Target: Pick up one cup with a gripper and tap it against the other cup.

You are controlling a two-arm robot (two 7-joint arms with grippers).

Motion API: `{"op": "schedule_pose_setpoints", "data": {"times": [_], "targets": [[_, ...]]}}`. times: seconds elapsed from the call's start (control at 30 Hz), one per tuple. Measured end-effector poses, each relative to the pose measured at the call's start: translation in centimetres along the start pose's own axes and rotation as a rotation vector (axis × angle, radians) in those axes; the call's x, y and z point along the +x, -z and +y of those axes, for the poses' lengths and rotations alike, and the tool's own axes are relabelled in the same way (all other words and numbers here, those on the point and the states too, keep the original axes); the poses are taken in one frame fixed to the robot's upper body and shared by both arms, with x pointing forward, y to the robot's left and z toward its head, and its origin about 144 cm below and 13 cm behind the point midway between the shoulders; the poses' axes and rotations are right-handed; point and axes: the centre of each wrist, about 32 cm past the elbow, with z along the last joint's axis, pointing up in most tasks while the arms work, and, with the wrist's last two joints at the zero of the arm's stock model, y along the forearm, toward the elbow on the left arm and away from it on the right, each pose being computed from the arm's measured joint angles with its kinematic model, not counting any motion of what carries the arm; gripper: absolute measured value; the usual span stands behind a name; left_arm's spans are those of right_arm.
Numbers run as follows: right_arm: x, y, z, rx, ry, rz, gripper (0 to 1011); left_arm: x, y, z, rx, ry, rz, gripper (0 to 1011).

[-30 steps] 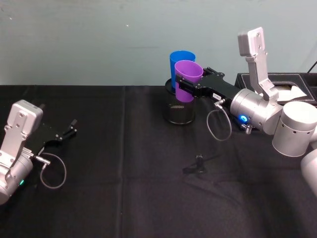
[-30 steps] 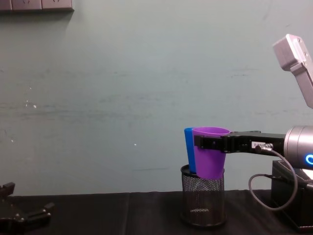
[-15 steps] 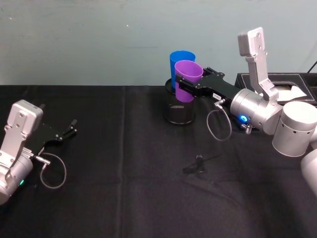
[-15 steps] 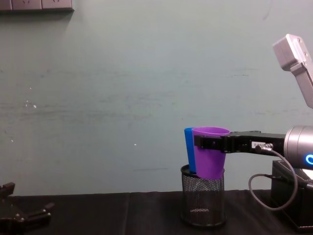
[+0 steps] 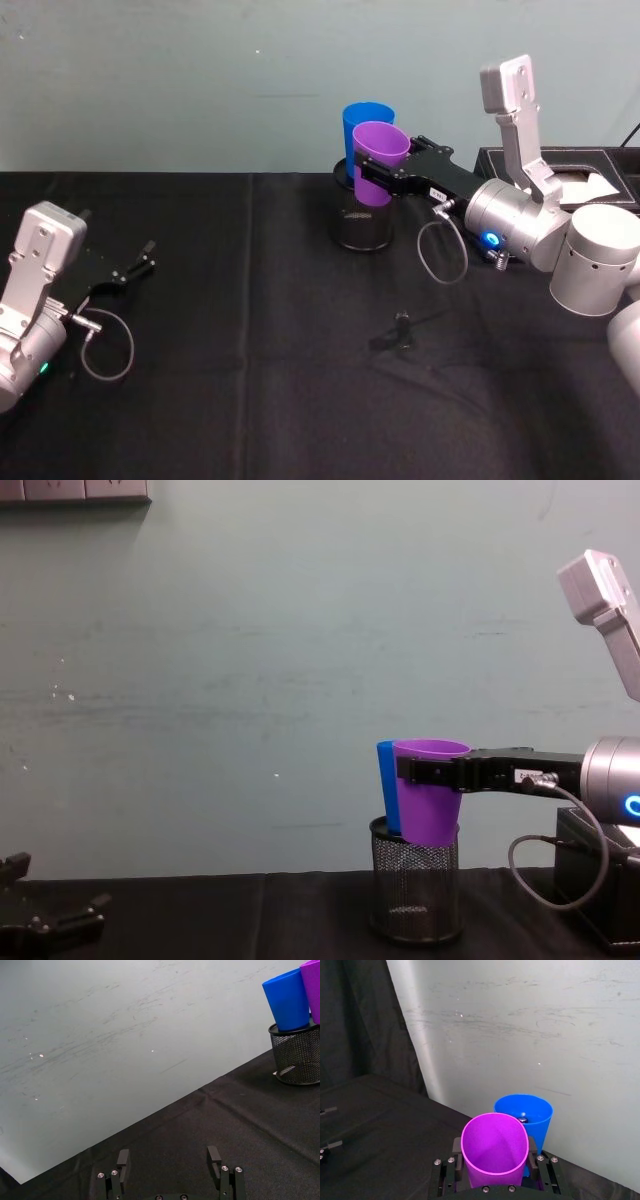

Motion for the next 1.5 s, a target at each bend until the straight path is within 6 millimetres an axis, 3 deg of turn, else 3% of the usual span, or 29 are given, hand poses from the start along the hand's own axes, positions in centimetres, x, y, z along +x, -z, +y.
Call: {"op": "schedule_pose_setpoints", "data": {"times": [1.5], "targets": [[0.0,0.0,0.0,0.0,0.0,0.0,723,0.0,0.0,0.0,0.0,0.0,0.0,1000]]}}
